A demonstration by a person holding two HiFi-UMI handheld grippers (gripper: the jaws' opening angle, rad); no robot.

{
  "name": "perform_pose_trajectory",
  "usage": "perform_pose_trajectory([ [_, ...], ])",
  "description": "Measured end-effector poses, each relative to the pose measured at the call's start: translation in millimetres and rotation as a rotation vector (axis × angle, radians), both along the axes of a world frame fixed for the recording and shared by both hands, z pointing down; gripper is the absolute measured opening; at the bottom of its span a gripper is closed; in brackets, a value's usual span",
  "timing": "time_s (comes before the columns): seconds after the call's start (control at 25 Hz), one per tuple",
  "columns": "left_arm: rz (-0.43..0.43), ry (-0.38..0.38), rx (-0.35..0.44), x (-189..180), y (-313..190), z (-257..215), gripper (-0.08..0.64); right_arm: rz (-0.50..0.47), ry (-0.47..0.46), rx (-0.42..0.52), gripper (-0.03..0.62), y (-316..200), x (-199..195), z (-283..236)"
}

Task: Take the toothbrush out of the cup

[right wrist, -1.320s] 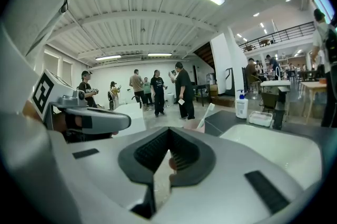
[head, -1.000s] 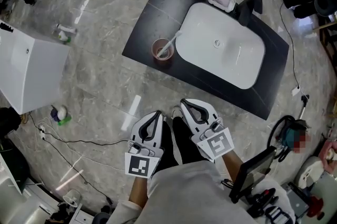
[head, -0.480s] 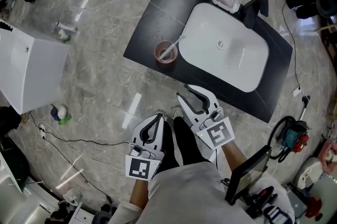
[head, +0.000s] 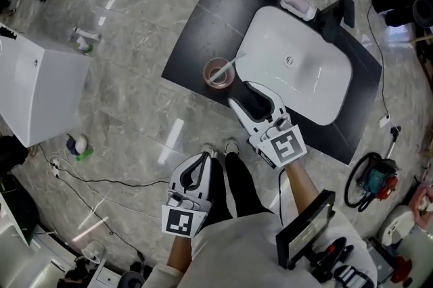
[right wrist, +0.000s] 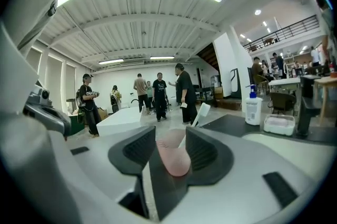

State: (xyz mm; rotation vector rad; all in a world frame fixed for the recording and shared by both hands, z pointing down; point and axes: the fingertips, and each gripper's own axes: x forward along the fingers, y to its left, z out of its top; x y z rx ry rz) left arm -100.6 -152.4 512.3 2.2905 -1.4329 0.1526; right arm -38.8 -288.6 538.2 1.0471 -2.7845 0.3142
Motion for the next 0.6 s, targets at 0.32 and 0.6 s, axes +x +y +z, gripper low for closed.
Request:
perform_pose_trajectory([
  [0.32, -0.004, 0.010, -0.021, 0, -1, 4, 0.004, -0.002, 0.012, 0.015, 0.167, -42, -4, 11],
  [0.6, -0.012, 0.011, -0.036, -3, -2, 7, 0.003, -0.007, 0.012, 0.018, 0.166, -59, -11, 18],
])
